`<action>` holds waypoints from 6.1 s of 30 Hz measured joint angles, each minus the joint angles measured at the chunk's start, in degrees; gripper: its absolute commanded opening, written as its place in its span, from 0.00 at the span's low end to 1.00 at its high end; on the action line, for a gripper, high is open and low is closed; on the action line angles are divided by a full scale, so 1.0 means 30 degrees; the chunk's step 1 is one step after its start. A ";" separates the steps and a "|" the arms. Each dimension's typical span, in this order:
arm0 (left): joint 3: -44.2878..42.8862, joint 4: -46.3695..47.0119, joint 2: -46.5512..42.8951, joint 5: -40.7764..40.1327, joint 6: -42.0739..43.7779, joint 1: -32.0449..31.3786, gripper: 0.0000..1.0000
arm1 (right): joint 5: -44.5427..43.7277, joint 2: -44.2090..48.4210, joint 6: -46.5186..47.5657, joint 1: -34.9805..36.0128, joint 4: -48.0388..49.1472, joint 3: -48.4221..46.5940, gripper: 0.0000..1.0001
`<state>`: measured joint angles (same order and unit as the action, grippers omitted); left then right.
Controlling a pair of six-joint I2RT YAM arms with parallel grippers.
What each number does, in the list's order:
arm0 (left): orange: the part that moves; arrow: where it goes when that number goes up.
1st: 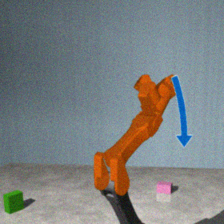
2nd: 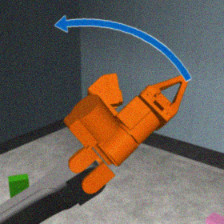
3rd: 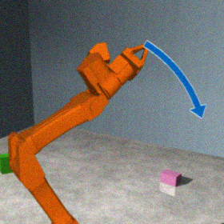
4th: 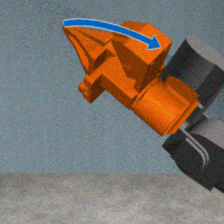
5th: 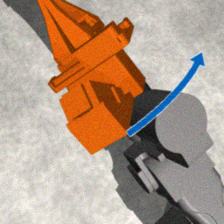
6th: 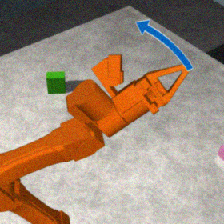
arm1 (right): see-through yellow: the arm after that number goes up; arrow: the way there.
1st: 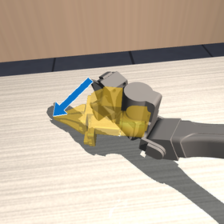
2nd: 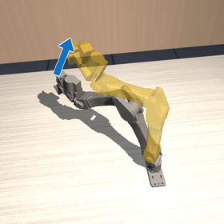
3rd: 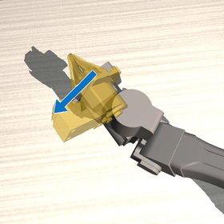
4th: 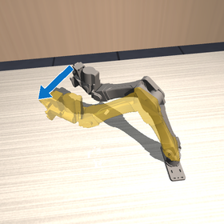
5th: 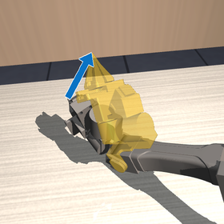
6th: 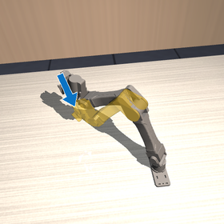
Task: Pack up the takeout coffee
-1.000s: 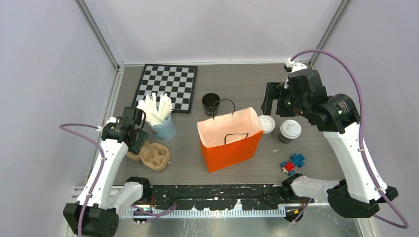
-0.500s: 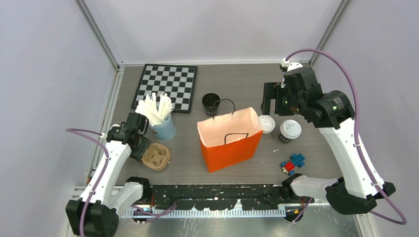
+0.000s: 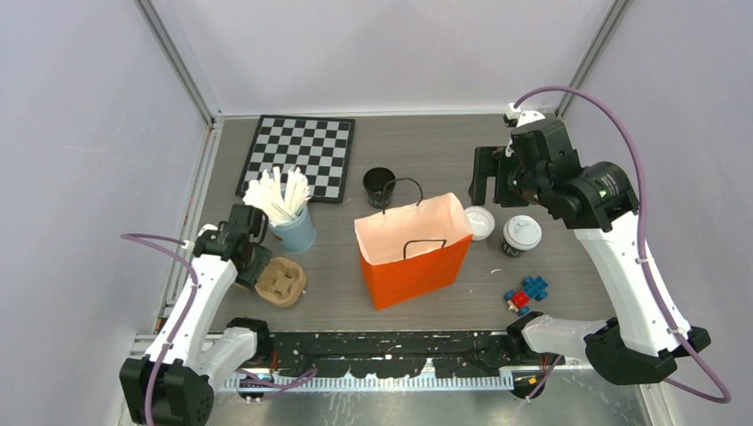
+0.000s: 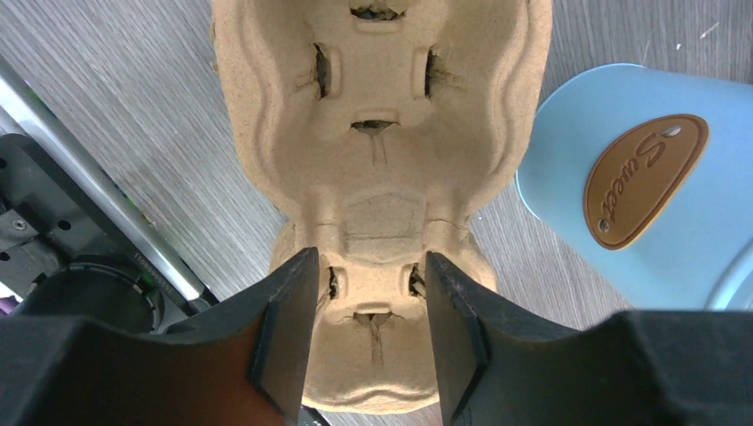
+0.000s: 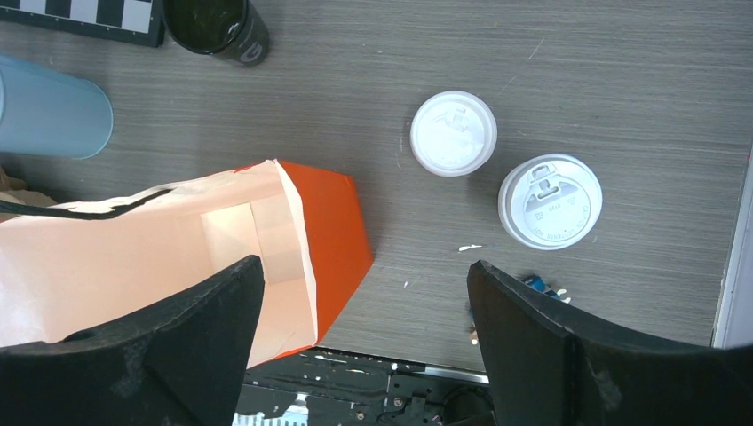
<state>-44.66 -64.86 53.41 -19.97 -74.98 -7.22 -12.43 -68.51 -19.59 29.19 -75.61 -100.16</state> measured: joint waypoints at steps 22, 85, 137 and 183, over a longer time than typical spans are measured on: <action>0.0007 0.0852 0.0947 -0.0379 0.0153 0.0182 0.44 | -0.0015 -0.0430 0.0138 0.0000 0.0007 -0.0204 0.89; 0.0474 0.0481 0.0000 -0.0109 0.0984 0.0204 0.29 | 0.1173 -0.2076 -0.0007 0.0095 -0.0816 -0.2062 0.89; -0.1056 -0.1020 0.0255 -0.0138 0.0634 0.0204 0.31 | 0.1195 -0.1996 -0.0015 0.0095 -0.0969 -0.1610 0.89; -1.1927 0.1027 -0.5129 0.9194 1.6633 0.0204 0.28 | 0.2973 -0.1647 -0.2543 0.0095 0.1049 -0.1858 0.90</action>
<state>-80.44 -61.78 38.02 7.62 -25.08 -6.61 -3.51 -73.45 -27.22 29.47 -72.47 -105.73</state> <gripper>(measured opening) 0.346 0.891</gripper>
